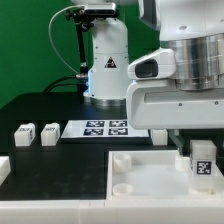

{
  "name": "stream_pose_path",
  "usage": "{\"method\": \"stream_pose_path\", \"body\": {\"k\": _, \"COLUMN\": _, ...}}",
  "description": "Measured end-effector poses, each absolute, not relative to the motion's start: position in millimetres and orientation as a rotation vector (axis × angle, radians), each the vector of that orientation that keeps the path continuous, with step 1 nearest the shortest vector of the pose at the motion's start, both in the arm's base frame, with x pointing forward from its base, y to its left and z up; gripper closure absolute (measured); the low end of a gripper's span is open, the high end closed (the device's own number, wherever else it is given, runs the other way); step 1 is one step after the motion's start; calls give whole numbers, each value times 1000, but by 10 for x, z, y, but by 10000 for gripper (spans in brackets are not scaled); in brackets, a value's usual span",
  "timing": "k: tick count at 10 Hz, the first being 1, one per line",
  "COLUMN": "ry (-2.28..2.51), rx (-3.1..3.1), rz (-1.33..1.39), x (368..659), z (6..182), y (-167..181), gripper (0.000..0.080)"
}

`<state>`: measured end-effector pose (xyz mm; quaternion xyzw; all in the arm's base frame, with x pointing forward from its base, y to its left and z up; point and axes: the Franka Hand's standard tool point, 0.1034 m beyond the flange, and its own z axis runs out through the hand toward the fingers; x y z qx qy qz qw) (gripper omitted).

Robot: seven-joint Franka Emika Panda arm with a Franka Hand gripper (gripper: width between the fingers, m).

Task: Assemble one leg

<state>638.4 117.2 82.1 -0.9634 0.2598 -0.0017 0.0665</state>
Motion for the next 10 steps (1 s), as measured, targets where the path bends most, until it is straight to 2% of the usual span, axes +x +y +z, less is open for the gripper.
{"method": "stream_pose_path", "body": {"k": 4, "ry": 1785, "rx": -2394, "rz": 84, "x": 6380, "z": 813, "y": 1185, "gripper": 499}}
{"method": "stream_pose_path", "body": {"k": 8, "ry": 2212, "rx": -1988, "rz": 143, "x": 6387, "z": 811, "y": 1212, "gripper": 501}}
{"method": "stream_pose_path", "body": {"k": 9, "ry": 2208, "rx": -1992, "rz": 143, "x": 6385, "z": 808, "y": 1218, "gripper": 403}}
{"method": "stream_pose_path", "body": {"k": 10, "ry": 2175, "rx": -2027, "rz": 140, "x": 6384, "z": 807, "y": 1221, "gripper": 403}}
